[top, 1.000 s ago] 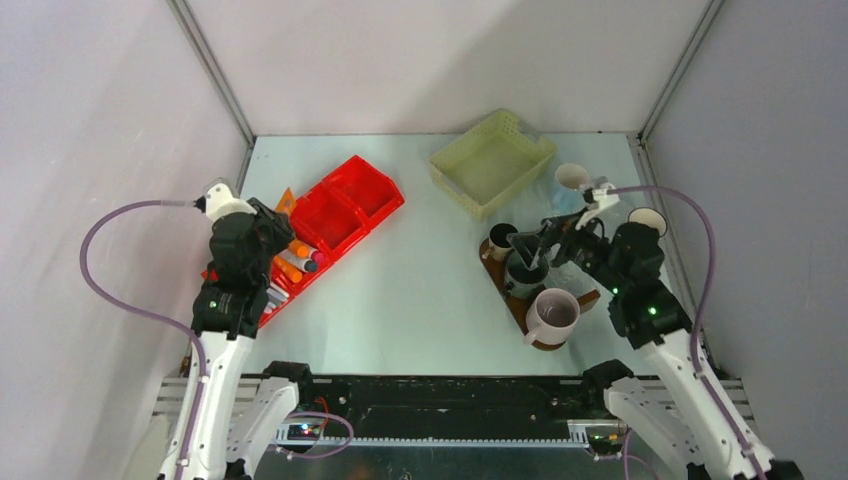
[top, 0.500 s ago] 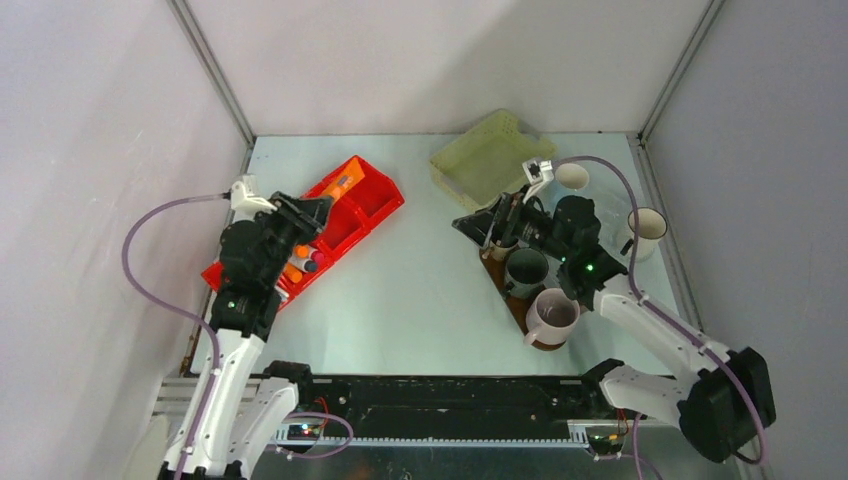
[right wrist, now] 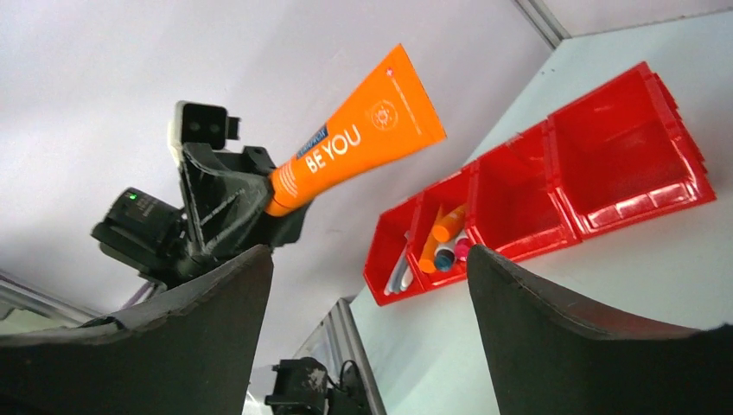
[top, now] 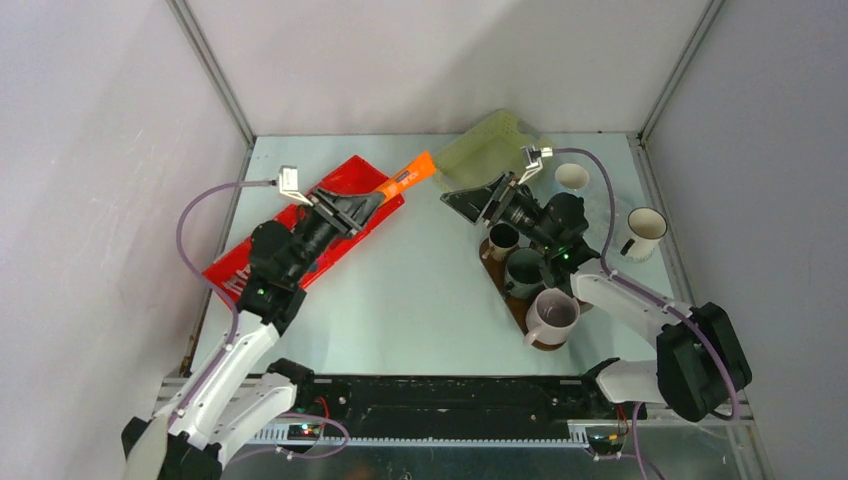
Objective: Prepare toiletry sets of a toothbrush and toothpaste on the tray
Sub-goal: Pick up the toothpaste from the storage box, then place the toothpaste in the toothpaste holder.
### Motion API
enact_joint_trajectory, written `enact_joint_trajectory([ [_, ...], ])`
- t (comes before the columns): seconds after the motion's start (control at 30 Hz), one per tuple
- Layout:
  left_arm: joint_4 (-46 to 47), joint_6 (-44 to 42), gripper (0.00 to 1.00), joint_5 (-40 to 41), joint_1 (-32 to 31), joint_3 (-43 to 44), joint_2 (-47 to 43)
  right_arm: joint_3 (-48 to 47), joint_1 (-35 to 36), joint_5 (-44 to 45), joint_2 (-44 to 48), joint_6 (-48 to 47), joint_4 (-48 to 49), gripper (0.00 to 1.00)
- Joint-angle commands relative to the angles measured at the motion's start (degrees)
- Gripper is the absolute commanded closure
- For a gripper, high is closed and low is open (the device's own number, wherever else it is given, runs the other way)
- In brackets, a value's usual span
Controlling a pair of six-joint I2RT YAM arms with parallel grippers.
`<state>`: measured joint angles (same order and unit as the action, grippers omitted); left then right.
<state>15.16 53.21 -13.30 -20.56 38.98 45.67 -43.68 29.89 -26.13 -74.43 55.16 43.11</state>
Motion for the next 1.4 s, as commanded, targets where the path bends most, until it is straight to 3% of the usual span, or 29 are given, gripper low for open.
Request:
enact_joint_trajectory([
  [0.0, 11.7, 6.1, 1.00, -2.5, -2.5, -0.3, 1.7, -2.2, -0.2, 0.3, -1.5, 5.5, 10.8, 0.16],
  [0.37, 21.5, 11.8, 1.00, -2.2, -9.3, -1.3, 5.8, -2.2, -1.6, 3.2, -3.2, 9.0, 15.7, 0.20],
  [0.7, 25.4, 14.1, 1.00, -2.2, -11.0, -2.2, 8.7, -2.2, -3.8, 1.4, -3.7, 14.2, 23.0, 0.26],
  [0.83, 26.4, 14.6, 1.00, -2.6, -11.4, -2.1, 9.4, -2.2, -4.3, 1.3, -3.9, 14.8, 23.7, 0.32],
  [1.1, 29.1, 16.5, 1.00, -2.8, -12.2, -2.7, 10.9, -3.2, -5.1, -1.2, -6.7, 18.7, 29.3, 0.57],
  [1.37, 30.4, 17.3, 1.00, -2.5, -13.4, -3.0, 12.0, -3.2, -5.6, -1.5, -7.3, 20.0, 32.0, 0.61],
])
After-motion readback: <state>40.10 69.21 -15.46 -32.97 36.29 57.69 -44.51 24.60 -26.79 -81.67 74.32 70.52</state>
